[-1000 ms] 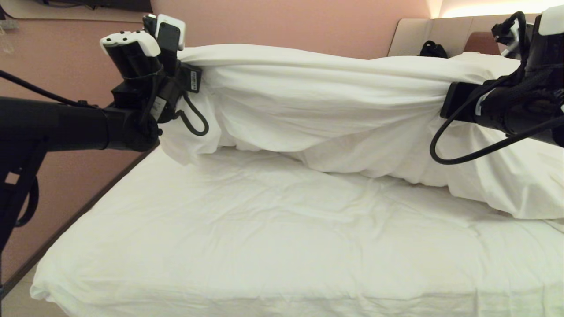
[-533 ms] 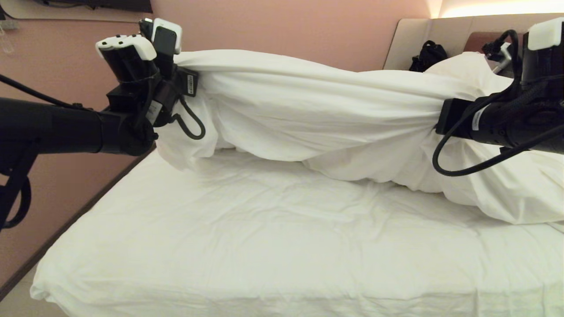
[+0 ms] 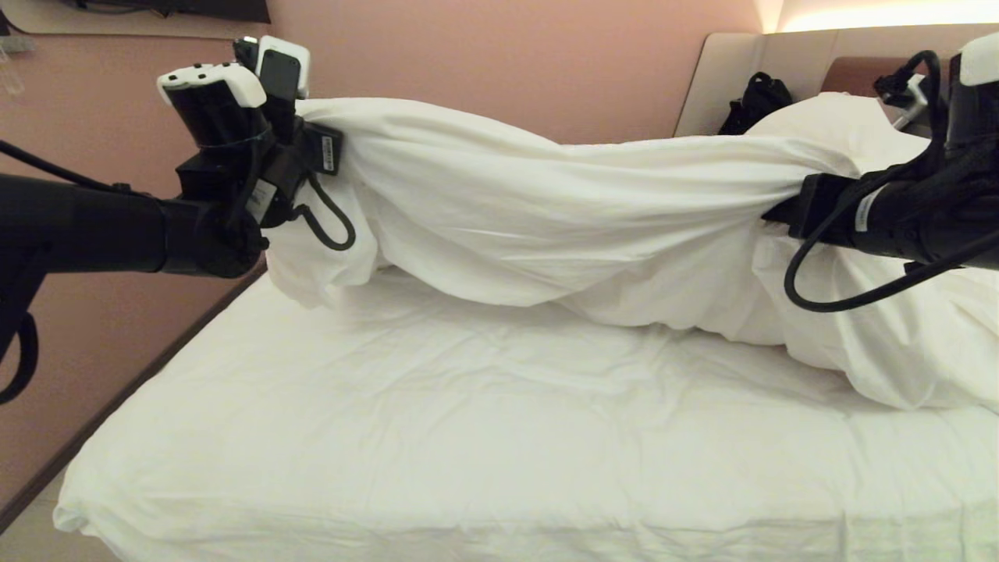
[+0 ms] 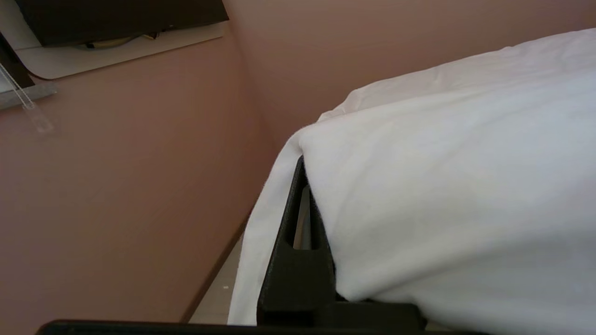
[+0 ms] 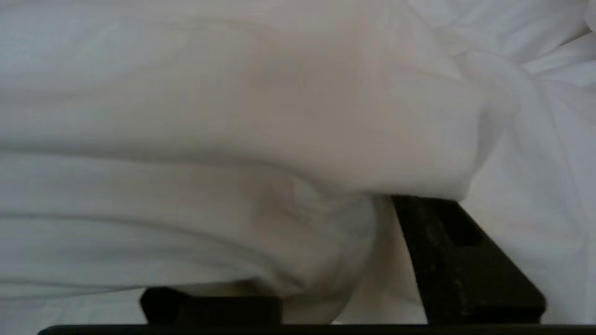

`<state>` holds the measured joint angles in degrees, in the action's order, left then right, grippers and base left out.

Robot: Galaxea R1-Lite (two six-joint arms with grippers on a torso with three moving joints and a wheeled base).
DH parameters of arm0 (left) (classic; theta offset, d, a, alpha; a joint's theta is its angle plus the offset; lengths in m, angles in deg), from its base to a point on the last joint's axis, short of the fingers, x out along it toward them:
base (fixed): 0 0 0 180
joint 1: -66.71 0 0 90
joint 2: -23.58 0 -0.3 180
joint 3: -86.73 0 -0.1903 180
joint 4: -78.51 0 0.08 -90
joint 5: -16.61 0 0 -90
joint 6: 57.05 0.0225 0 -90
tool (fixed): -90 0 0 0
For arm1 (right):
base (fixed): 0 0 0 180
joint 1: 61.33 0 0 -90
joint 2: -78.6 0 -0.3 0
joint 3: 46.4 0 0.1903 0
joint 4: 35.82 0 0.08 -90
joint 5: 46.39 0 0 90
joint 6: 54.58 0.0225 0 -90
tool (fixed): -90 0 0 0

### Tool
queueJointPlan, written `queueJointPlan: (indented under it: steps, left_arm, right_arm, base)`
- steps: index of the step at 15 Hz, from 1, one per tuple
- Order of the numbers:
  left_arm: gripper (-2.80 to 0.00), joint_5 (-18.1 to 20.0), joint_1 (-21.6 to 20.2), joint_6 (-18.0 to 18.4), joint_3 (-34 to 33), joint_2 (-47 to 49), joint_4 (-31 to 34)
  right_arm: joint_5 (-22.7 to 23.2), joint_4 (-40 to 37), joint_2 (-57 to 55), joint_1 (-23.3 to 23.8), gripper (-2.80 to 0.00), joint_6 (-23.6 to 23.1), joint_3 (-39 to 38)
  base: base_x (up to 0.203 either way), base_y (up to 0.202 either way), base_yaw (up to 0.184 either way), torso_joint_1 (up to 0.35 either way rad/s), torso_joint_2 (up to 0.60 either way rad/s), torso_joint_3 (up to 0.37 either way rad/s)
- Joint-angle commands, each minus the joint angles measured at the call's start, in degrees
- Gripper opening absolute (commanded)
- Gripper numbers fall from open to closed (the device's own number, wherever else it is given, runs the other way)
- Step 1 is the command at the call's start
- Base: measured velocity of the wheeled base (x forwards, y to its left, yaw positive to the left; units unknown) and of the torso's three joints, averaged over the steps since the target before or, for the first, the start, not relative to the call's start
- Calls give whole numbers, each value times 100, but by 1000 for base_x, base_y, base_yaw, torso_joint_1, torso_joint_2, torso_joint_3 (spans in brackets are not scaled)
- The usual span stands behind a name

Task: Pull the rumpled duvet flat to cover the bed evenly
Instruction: Flatten the corners of the folded blanket

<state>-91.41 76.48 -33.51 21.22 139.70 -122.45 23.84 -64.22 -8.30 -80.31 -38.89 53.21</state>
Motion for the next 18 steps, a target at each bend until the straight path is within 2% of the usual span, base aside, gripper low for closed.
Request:
queueJointPlan:
  steps: [1, 6, 9, 10, 12, 14, 16, 18]
  left_arm:
    - [-280, 0, -22, 10, -103, -139, -13]
    - [-280, 11, -143, 10, -433, -395, 9]
    - [-280, 26, -201, 10, -737, -587, 10]
    - [-280, 26, -242, 6, -834, -662, 10]
    - [-280, 20, -306, 2, -990, -836, 63]
    - [-280, 26, -386, -50, -1106, -1091, 285]
    - [-280, 27, -434, -155, -1149, -1313, 603]
    - [-280, 140, -501, -207, -1317, -1673, 992]
  right_arm:
    - [82, -362, 181, -32, 0, 10, 4]
    - [626, -2145, 1042, -651, 0, 19, 4]
    - [1542, -2787, 1562, -751, 0, -4, 12]
    - [1697, -2911, 1614, -755, 0, -91, 33]
    - [1713, -2902, 1592, -757, 0, -562, 12]
    - [1733, -2877, 1604, -831, 0, -1253, 23]
    - [1713, -2878, 1539, -1192, 0, -1420, 194]
    - [1702, -2876, 1177, -1275, 0, -1457, 412]
  base:
    - [0, 0, 0, 0, 0, 0]
    - [0, 0, 0, 0, 0, 0]
    - [0, 0, 0, 0, 0, 0]
    - [0, 0, 0, 0, 0, 0]
    - [0, 0, 0, 0, 0, 0]
    - [0, 0, 0, 0, 0, 0]
    - [0, 0, 0, 0, 0, 0]
    - [0, 0, 0, 0, 0, 0]
